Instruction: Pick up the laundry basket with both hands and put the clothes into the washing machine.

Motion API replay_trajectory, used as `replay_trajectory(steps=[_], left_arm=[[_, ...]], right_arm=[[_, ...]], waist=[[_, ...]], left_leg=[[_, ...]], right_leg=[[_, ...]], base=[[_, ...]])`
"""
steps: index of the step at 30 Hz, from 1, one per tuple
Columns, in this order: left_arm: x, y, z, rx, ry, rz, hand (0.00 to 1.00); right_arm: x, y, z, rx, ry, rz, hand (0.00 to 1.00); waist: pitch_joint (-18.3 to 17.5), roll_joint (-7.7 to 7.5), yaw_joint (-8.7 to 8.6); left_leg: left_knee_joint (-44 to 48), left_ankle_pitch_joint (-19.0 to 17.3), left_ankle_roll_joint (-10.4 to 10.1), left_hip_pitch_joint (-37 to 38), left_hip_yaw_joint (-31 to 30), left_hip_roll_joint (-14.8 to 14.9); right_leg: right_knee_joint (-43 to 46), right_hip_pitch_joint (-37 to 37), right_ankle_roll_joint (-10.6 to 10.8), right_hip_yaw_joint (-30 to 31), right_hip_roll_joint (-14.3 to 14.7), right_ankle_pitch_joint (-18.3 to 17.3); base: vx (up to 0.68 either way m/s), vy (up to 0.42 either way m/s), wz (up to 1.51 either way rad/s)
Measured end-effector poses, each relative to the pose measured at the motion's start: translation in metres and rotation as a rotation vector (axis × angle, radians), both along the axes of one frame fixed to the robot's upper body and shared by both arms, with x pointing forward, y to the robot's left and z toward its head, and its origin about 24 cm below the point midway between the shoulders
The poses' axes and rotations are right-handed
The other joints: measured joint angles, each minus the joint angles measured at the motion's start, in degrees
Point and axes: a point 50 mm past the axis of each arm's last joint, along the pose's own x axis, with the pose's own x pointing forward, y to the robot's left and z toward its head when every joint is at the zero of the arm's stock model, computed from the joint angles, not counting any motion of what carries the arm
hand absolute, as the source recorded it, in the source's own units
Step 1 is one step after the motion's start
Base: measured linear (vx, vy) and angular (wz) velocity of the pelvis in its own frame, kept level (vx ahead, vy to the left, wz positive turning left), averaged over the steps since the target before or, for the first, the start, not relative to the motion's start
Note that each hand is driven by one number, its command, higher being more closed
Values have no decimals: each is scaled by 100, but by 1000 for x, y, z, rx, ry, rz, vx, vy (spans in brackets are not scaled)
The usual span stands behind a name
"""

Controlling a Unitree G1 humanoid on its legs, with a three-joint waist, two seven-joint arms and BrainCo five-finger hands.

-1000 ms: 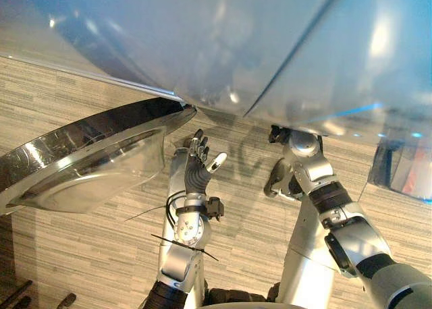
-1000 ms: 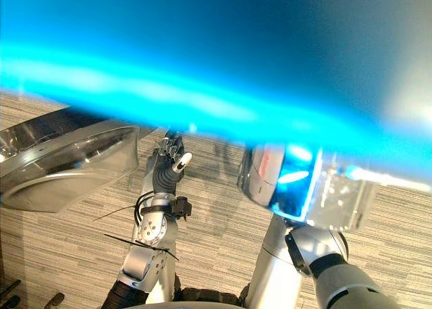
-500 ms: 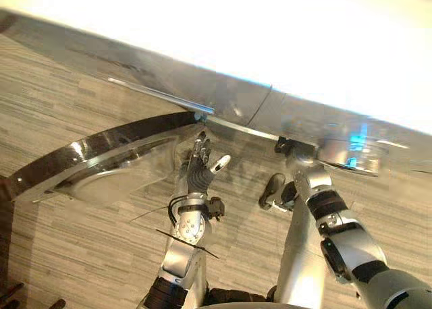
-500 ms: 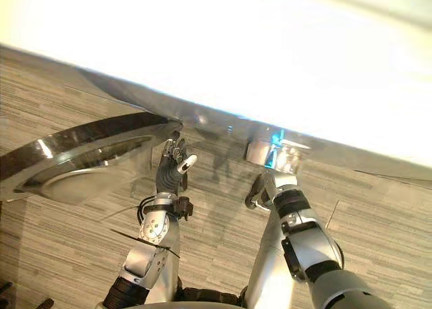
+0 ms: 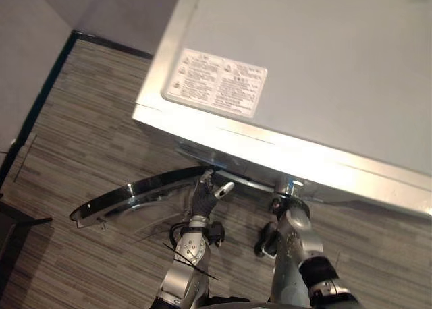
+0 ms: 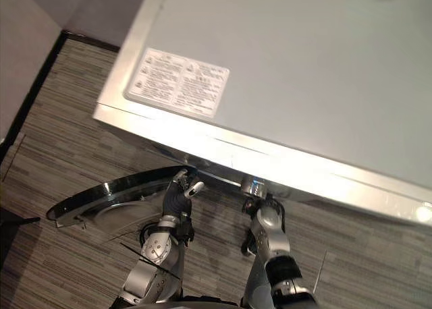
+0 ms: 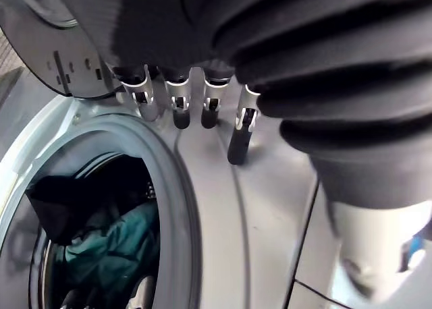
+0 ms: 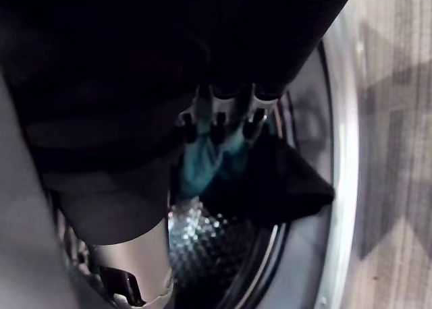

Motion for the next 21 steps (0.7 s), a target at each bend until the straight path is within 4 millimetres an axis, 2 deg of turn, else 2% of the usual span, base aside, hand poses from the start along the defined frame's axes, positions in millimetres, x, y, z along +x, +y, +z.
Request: replay_trajectory(steps=[2, 4, 7, 9, 13, 14, 16, 17, 20, 21], left_arm=[[-7, 7, -15, 65, 52, -14, 0], [-16, 14, -31, 101, 113, -10, 0], [-31, 31, -65, 173, 257, 4, 0], [-36, 45, -85, 211, 347, 28, 0], [-41, 73, -114, 278, 495, 102, 0], [-48, 83, -122, 301, 548, 126, 0], [-63, 96, -138, 313, 649, 167, 0], [-76, 103, -150, 305, 744, 196, 0], [-108, 121, -169, 300, 921, 276, 0], [-113, 124, -171, 294, 946, 299, 0]], right_arm=[[-19, 4, -25, 27, 91, 29, 0], [-39, 10, -46, 51, 166, 51, 0], [-88, 6, -88, 92, 347, 42, 0], [-122, -8, -114, 100, 502, -25, 0], [-155, -36, -134, 130, 658, -194, 0], [-163, -44, -137, 143, 684, -250, 0], [-179, -54, -142, 169, 734, -335, 0], [-195, -57, -146, 193, 782, -390, 0], [-215, -64, -149, 227, 831, -474, 0], [-217, -65, -149, 228, 837, -478, 0]], waist=[[-248, -83, -28], [-480, -122, -148], [-1099, -214, -272], [-1389, -295, -288], [-1593, -330, -376], [-1636, -329, -439], [-1739, -319, -445], [-1813, -308, -471], [-1871, -244, -479], [-1876, -233, -480]], left_leg=[[-650, 305, -12, 408, 26, -32], [-1059, 419, -22, 770, 44, -11], [-1507, 460, -3, 1309, 171, 18], [-1793, 497, 31, 1641, 347, 13], [-2319, 647, 52, 2077, 612, -1], [-2503, 709, 54, 2249, 689, -5], [-2677, 745, 38, 2447, 787, -5], [-2721, 745, 37, 2521, 816, 1], [-2844, 759, 17, 2662, 902, 13], [-2843, 758, 17, 2670, 906, 12]], right_leg=[[-613, 407, 2, -84, 116, 221], [-1093, 802, 29, -175, 234, 382], [-1951, 1440, 107, -166, 423, 678], [-2500, 1772, 140, -127, 498, 889], [-3129, 2067, 156, 64, 586, 1249], [-3269, 2154, 162, 107, 603, 1328], [-3432, 2266, 154, 197, 635, 1391], [-3517, 2340, 144, 216, 654, 1432], [-3568, 2399, 126, 294, 677, 1455], [-3595, 2427, 135, 295, 679, 1464]], base=[[135, -14, 10], [142, -3, 2], [141, 18, -14], [75, 36, -24], [-27, 42, -32], [-71, 29, -27], [-60, 17, -26], [-23, 2, -11], [-31, 2, -12], [-5, 4, -4]])
